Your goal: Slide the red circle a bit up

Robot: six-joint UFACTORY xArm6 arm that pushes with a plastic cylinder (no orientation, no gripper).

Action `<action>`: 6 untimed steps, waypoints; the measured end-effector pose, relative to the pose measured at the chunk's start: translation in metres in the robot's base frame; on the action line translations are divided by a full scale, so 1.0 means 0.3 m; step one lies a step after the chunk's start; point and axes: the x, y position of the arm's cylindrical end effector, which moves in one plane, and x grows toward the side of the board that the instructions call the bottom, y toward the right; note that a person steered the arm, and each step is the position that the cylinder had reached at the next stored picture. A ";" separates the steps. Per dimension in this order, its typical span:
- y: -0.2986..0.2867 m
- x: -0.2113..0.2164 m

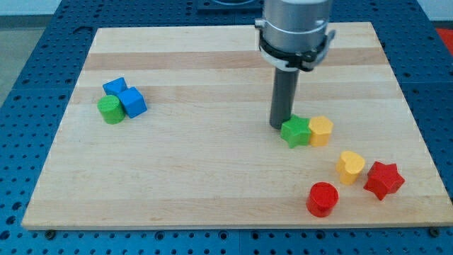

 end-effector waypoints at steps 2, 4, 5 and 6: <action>0.144 0.030; 0.153 0.127; -0.031 0.192; -0.093 0.390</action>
